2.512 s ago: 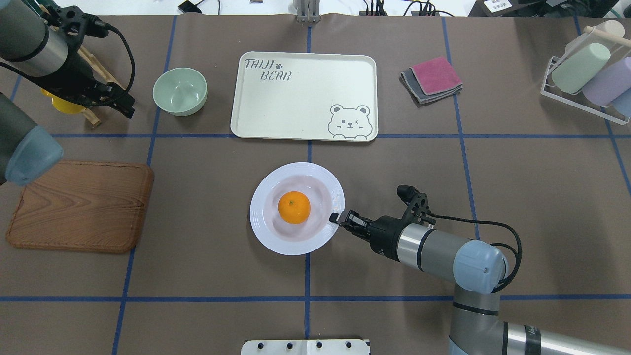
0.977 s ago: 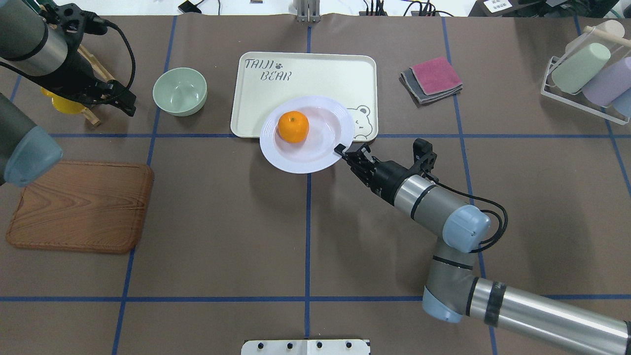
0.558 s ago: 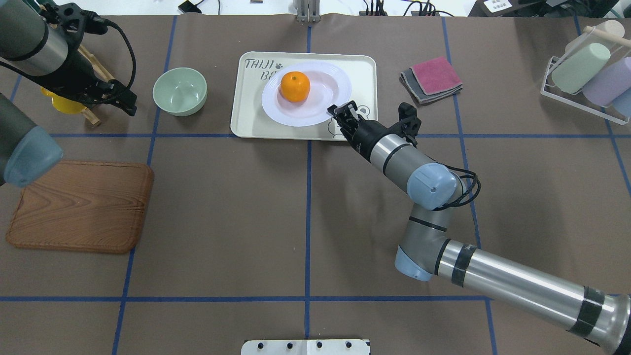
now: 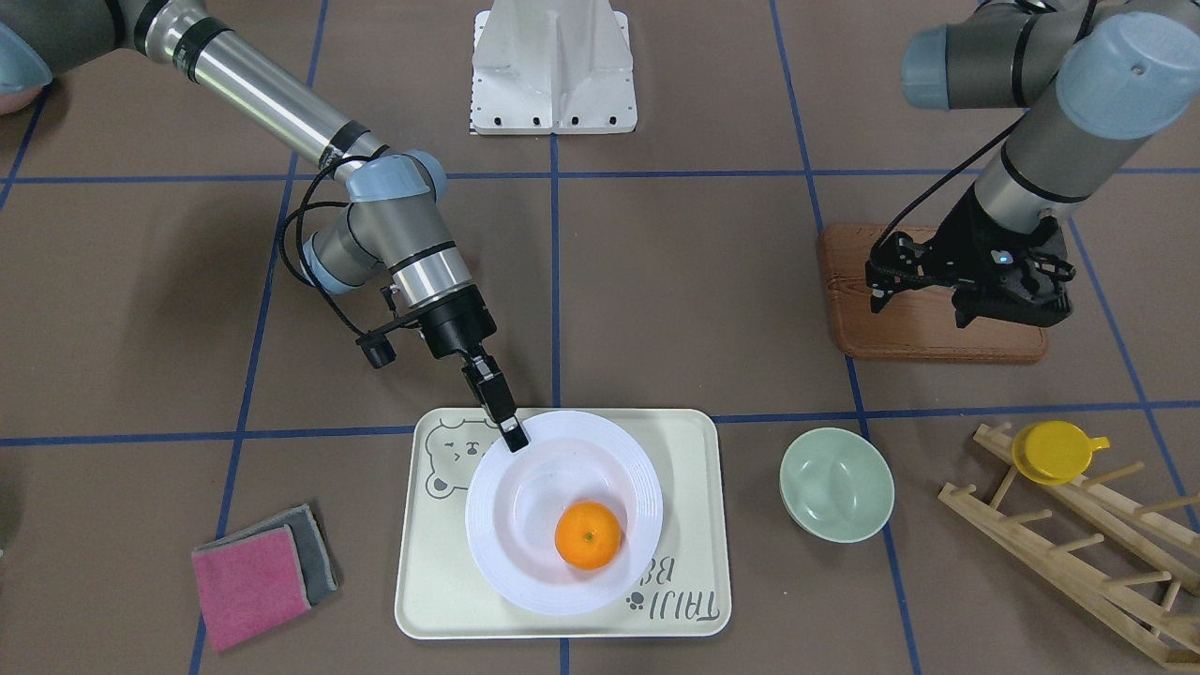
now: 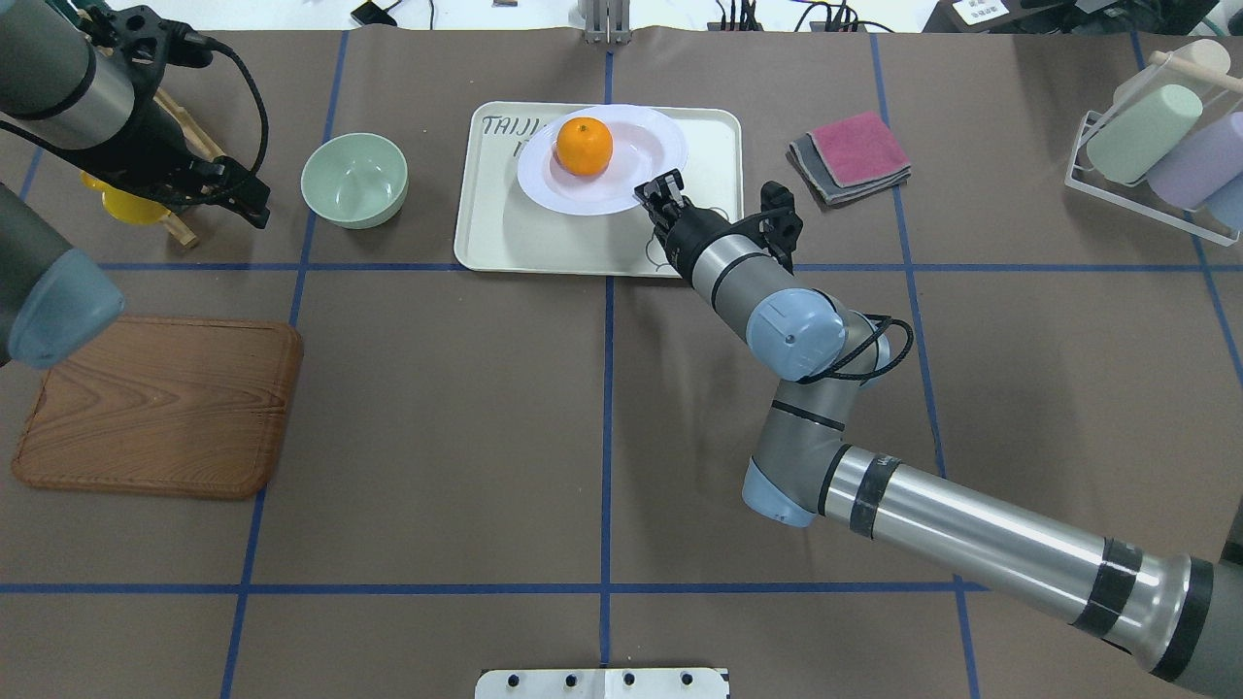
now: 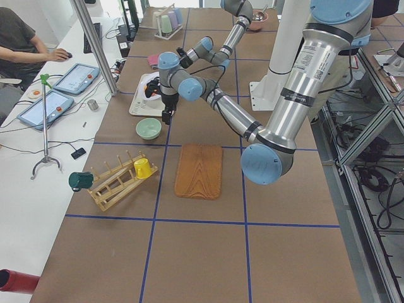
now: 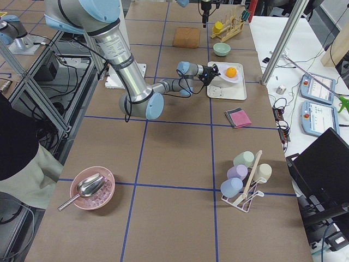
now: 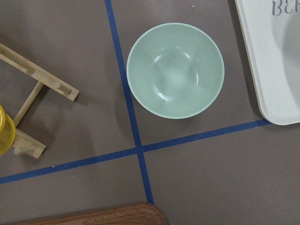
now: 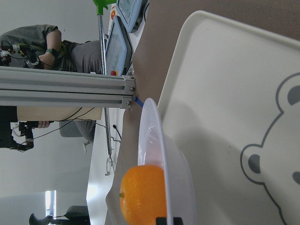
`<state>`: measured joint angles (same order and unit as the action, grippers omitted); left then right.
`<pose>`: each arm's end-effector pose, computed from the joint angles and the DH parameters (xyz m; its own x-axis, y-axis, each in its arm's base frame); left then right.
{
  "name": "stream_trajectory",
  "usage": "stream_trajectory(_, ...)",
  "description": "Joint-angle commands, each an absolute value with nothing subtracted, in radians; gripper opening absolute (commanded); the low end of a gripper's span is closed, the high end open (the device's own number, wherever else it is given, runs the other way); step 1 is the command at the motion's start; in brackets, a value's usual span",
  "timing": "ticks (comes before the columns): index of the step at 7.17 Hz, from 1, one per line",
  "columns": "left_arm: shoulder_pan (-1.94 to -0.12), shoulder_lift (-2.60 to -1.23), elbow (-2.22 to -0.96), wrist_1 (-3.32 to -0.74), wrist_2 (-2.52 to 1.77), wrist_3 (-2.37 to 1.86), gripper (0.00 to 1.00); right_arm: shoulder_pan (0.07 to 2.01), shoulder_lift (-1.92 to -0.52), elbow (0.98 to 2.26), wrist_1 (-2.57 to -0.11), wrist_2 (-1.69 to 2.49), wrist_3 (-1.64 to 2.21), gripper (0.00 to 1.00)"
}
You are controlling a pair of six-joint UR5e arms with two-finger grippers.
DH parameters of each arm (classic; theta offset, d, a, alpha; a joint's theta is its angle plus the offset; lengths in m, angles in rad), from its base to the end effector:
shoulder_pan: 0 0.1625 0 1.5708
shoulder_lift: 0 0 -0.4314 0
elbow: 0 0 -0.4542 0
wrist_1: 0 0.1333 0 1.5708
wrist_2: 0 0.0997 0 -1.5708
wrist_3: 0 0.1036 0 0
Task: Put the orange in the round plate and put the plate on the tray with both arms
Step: 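Slide the plate with the orange farther from the robot onto the cream tray, then release the plate rim and pull the right gripper back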
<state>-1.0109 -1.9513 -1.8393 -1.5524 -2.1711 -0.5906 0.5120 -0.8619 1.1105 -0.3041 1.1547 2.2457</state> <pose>0.2834 -0.5930 0.2988 0.6727 0.2173 -0.7073 -0.0655 0.9696 0.2357 -0.6301 -0.5550 0.2839 -0.4621 0.3959 0.7936 -0.6548 0.4512 -0.6063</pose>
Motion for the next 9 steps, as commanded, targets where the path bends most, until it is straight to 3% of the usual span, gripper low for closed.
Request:
stream_trajectory(1, -1.011, -1.953, -1.839, -1.552, -2.171, -0.591, 0.99, 0.5, -0.853, 1.085, -0.311, 1.146, 2.25, 0.0)
stream_trajectory(2, -1.011, -1.96, -1.841, -1.552, -2.171, -0.592, 0.99, 0.499, -0.854, 1.078, -0.311, 1.146, 2.249, 0.0)
stream_trajectory(3, -1.011, -1.962, -1.841, -1.551, -2.171, -0.592, 0.99, 0.499, -0.856, 1.078, -0.311, 1.147, 2.249, 0.18)
stream_trajectory(4, -1.011, -1.962, -1.841, -1.551, -2.171, -0.592, 0.99, 0.499, -0.867, 1.091, -0.307, 1.15, 2.249, 0.5)
stream_trajectory(5, -1.011, -1.962, -1.842, -1.551, -2.171, -0.592, 0.99, 0.499, -0.871, 1.097, -0.307, 1.15, 2.247, 1.0)
stream_trajectory(9, -1.011, -1.963, -1.864, -1.551, -2.171, -0.624, 0.99, 0.412, -1.067, 1.365, -0.313, 1.147, 2.132, 1.0)
